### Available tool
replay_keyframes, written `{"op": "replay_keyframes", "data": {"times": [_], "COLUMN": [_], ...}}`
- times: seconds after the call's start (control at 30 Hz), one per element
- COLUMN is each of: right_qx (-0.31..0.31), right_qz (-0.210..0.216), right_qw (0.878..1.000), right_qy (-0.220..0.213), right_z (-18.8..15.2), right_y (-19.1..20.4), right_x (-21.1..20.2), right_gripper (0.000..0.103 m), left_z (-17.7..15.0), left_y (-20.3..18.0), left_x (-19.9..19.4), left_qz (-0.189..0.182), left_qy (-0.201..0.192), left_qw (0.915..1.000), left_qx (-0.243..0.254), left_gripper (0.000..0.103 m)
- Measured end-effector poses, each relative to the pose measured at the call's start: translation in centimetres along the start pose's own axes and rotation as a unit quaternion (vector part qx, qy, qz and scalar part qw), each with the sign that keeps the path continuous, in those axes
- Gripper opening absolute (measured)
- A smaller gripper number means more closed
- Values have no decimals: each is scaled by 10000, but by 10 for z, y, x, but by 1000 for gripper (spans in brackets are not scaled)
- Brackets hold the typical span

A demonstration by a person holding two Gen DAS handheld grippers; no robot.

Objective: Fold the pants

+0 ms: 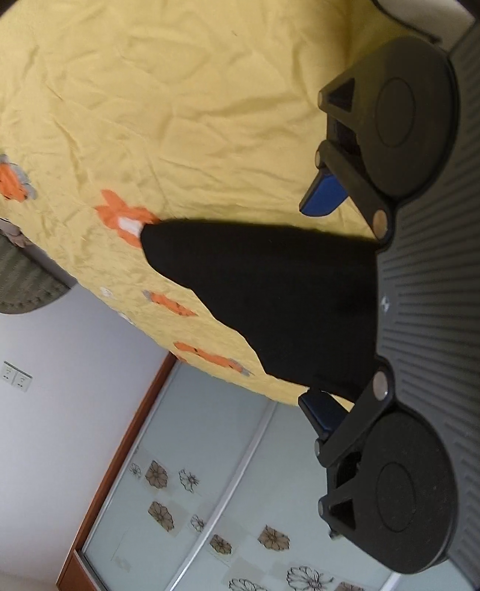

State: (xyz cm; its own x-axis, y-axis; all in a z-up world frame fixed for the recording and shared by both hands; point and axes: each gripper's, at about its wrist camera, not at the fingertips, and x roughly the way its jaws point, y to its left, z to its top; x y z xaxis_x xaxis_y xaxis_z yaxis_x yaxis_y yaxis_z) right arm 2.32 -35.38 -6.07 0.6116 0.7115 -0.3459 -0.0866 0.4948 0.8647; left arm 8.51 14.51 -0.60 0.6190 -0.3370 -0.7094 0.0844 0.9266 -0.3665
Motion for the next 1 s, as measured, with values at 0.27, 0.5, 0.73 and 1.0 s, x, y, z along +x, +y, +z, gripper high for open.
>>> {"op": "replay_keyframes", "data": {"times": [0.27,0.5,0.73,1.0], "right_qx": [-401,-90,35,-275], "right_qz": [-216,-385,-308,-589], "right_qw": [9985,9985,9993,9977], "right_qy": [318,378,196,-199], "right_z": [-10,3,1,8], "right_y": [15,6,-6,0], "right_x": [23,38,31,-7], "right_gripper": [101,30,16,8], "left_z": [-4,-18,-17,-21], "left_y": [24,-27,-40,-61], "left_x": [13,7,-2,3], "left_qz": [-458,219,538,574], "left_qy": [411,-1,-117,-95], "left_qw": [9970,9966,9936,9914], "left_qx": [-463,797,989,1168], "left_gripper": [82,55,34,32]}}
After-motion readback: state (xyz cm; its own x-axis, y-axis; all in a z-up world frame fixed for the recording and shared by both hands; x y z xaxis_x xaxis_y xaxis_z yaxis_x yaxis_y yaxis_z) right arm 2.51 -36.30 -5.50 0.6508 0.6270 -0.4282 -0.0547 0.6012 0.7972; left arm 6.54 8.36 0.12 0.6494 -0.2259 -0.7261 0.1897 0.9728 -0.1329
